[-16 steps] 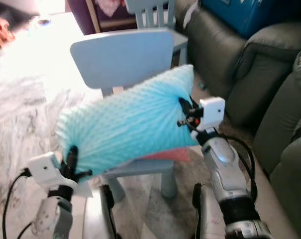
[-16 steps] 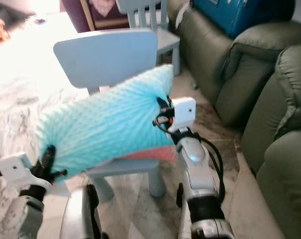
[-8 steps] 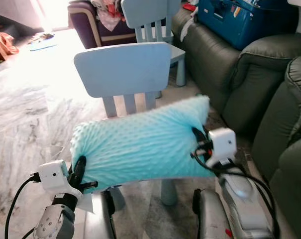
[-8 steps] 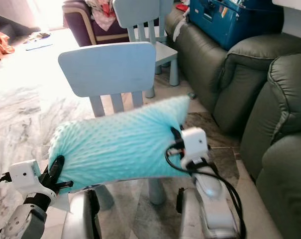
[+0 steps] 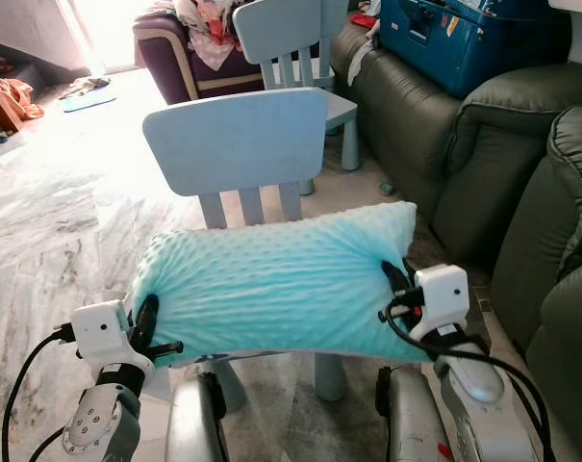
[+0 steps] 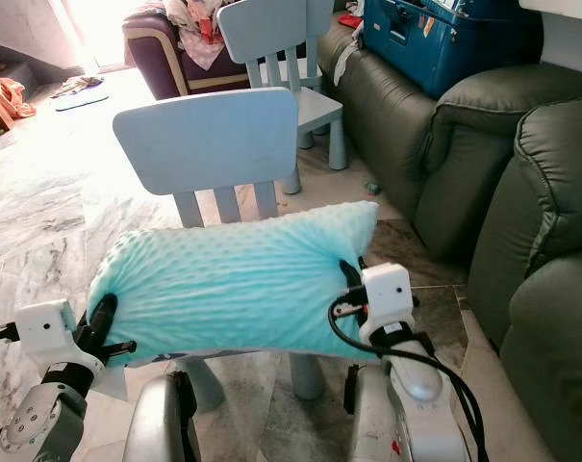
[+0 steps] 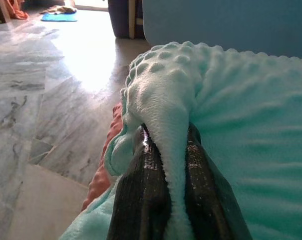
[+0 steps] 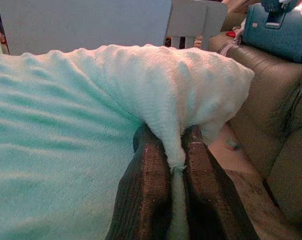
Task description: Move the pillow to the sofa
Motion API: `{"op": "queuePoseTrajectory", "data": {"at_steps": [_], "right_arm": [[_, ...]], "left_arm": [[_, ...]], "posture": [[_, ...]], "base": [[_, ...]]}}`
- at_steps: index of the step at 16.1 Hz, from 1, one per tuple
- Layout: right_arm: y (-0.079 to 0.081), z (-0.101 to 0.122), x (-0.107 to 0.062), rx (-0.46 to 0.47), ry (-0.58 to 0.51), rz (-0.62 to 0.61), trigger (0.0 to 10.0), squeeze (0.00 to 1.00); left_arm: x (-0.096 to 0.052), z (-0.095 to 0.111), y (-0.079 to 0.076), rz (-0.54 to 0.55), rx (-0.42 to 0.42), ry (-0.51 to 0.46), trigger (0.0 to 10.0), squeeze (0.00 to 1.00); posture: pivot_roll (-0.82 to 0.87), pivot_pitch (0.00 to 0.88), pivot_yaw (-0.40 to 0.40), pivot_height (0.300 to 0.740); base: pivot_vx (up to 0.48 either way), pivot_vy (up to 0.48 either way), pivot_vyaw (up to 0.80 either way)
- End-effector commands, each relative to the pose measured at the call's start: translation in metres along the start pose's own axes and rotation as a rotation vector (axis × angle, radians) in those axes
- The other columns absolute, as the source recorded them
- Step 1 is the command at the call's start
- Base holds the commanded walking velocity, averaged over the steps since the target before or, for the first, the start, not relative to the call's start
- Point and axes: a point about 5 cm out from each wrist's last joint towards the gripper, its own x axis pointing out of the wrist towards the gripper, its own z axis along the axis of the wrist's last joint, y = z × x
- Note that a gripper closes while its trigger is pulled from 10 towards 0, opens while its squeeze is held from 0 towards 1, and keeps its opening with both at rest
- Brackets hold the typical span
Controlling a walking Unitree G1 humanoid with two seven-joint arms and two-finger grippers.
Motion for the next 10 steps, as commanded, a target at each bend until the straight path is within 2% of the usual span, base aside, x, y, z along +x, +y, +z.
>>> {"op": "queuePoseTrajectory", "data": {"at_steps": [1,4,10], "right_arm": [[-0.005,0.025,0.01,-0.003,-0.092,-0.052,0.0,0.0],[-0.003,0.035,0.017,0.003,-0.119,-0.058,0.0,0.0],[-0.003,0.037,0.02,0.023,-0.122,-0.073,0.0,0.0]], "left_arm": [[-0.002,0.005,0.014,0.087,0.019,-0.029,10.0,0.0],[-0.001,0.004,0.01,0.078,0.014,-0.035,10.0,0.0],[0.001,0.004,0.008,0.062,0.016,-0.038,10.0,0.0]], "posture": [[-0.16,0.0,0.116,0.478],[-0.16,0.0,0.113,0.478],[-0.16,0.0,0.117,0.478]], "base": [[0.0,0.0,0.0],[0.0,0.0,0.0],[0.0,0.0,0.0]]}}
